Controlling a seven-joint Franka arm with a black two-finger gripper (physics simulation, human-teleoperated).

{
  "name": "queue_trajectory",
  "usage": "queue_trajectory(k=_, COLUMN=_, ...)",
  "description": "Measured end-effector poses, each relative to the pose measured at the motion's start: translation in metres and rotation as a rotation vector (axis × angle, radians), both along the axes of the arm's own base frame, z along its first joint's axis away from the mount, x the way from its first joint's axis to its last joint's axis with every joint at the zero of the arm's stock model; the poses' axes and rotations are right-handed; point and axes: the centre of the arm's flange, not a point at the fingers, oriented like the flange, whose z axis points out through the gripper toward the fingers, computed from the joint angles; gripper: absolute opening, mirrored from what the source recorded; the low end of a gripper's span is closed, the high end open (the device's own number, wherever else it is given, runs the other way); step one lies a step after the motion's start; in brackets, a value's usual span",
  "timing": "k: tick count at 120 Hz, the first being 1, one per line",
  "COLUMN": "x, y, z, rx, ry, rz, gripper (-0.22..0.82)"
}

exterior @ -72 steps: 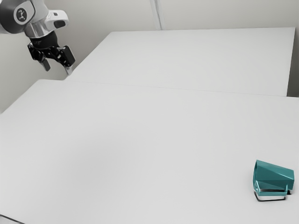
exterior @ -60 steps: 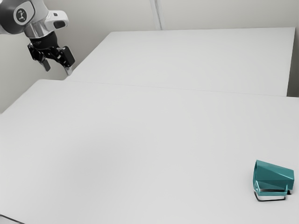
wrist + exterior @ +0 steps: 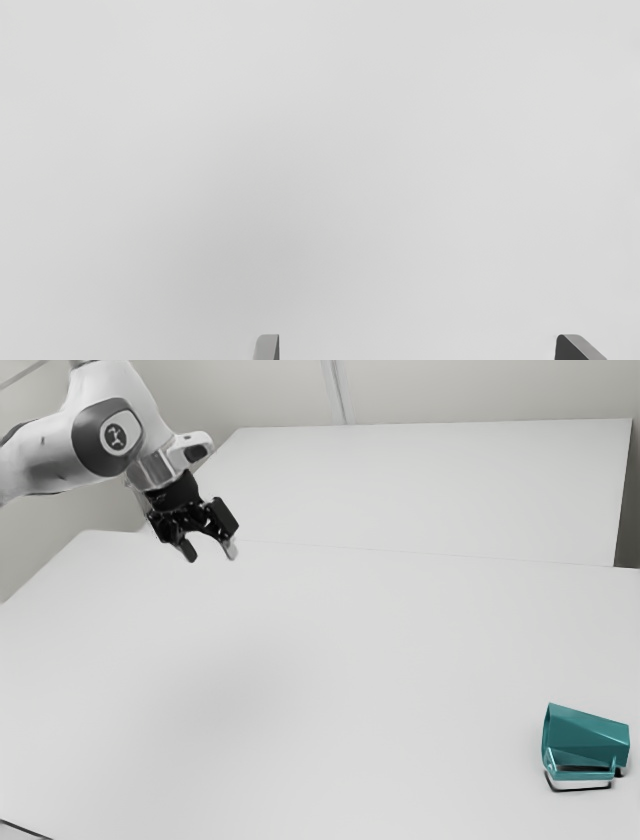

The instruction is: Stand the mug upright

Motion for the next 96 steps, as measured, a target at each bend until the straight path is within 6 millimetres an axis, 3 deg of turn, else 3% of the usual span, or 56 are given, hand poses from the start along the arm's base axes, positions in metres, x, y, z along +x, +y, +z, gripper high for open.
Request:
queue_trajectory(k=17, x=0.007, y=-0.047, z=-0.060, rx=-0.199, ry=0.089, rz=0.057, gripper=0.60)
queue_trajectory(k=33, x=0.013, y=-0.093, z=-0.098, rx=-0.337, ry=0.159, rz=0.124, gripper=0.60)
queue_trajectory(k=50, x=0.004, y=-0.149, z=-0.140, rx=-0.441, ry=0.273, rz=0.178, gripper=0.60)
queue_trajectory(k=79, x=-0.010, y=-0.240, z=-0.187, rx=-0.554, ry=0.415, rz=0.248, gripper=0.60)
queue_trajectory(k=96, x=-0.004, y=-0.289, z=-0.219, rx=-0.607, ry=0.467, rz=0.293, gripper=0.60)
